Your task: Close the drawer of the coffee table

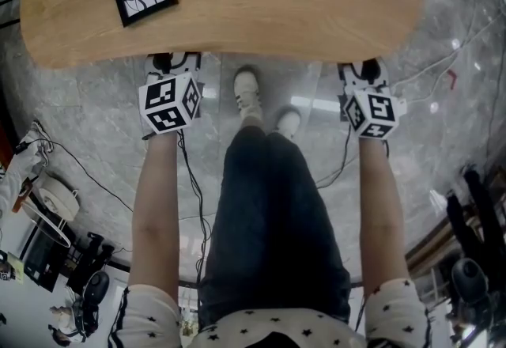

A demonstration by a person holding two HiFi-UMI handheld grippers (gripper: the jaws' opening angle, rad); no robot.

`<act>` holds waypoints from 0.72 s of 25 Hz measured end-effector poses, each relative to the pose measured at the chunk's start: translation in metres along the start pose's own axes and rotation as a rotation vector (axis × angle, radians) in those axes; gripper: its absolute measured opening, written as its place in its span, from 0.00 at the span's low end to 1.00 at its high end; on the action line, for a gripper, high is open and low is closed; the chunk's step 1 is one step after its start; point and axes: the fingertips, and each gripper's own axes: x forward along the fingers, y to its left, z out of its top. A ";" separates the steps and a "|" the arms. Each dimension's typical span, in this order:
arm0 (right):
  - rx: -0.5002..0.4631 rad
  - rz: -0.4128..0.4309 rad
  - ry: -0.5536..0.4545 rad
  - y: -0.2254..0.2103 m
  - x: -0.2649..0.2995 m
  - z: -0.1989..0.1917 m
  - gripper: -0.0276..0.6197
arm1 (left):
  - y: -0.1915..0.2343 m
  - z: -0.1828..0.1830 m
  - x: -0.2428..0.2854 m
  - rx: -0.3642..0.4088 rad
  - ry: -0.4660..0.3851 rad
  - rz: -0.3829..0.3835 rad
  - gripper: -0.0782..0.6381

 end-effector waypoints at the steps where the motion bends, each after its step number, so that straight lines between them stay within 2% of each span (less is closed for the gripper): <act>1: -0.001 0.002 -0.003 0.000 0.000 0.000 0.38 | 0.000 0.000 0.000 0.000 0.000 0.002 0.45; 8: -0.018 0.013 0.010 -0.001 0.000 0.001 0.38 | 0.000 0.000 -0.002 0.004 0.007 0.018 0.45; 18: -0.051 -0.001 0.081 -0.005 -0.016 -0.002 0.38 | -0.006 -0.010 -0.020 -0.015 0.042 0.038 0.45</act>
